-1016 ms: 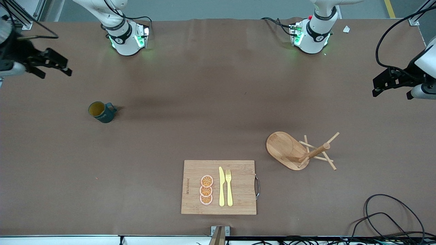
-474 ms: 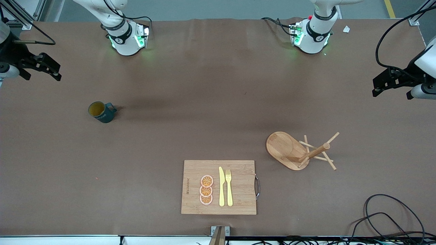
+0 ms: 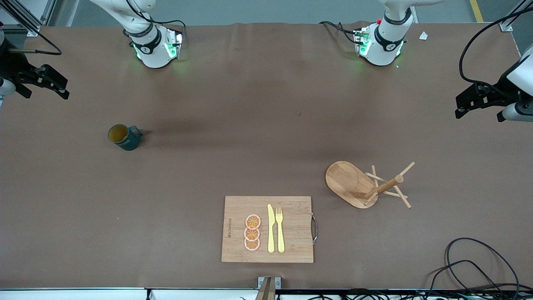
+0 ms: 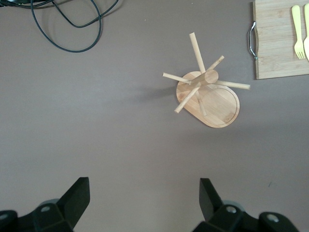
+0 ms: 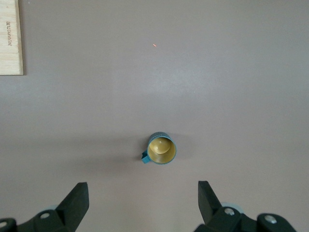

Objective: Transfer cup from left to right arm and place

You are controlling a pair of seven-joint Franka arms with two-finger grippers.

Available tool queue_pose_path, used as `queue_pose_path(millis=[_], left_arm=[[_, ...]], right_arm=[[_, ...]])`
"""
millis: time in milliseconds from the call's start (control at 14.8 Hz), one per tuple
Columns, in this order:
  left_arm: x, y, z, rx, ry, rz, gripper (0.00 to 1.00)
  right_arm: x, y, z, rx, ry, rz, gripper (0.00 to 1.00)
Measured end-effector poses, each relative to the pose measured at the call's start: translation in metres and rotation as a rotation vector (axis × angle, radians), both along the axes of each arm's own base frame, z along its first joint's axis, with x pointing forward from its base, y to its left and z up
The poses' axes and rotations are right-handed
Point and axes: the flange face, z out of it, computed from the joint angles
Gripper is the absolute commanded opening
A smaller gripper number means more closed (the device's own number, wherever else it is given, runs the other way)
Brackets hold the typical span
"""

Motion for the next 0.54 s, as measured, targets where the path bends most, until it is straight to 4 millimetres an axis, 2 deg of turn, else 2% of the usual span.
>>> queue_pose_path(millis=[339, 542], left_arm=[[0.0000, -0.0013, 0.0006, 0.000, -0.002, -0.002, 1.00], [-0.0008, -0.0087, 0.0073, -0.002, -0.017, -0.015, 1.00]], right_arm=[[0.0000, 0.0000, 0.0000, 0.000, 0.000, 0.000, 1.00], [0.0000, -0.0001, 0.0000, 0.000, 0.000, 0.000, 1.00]])
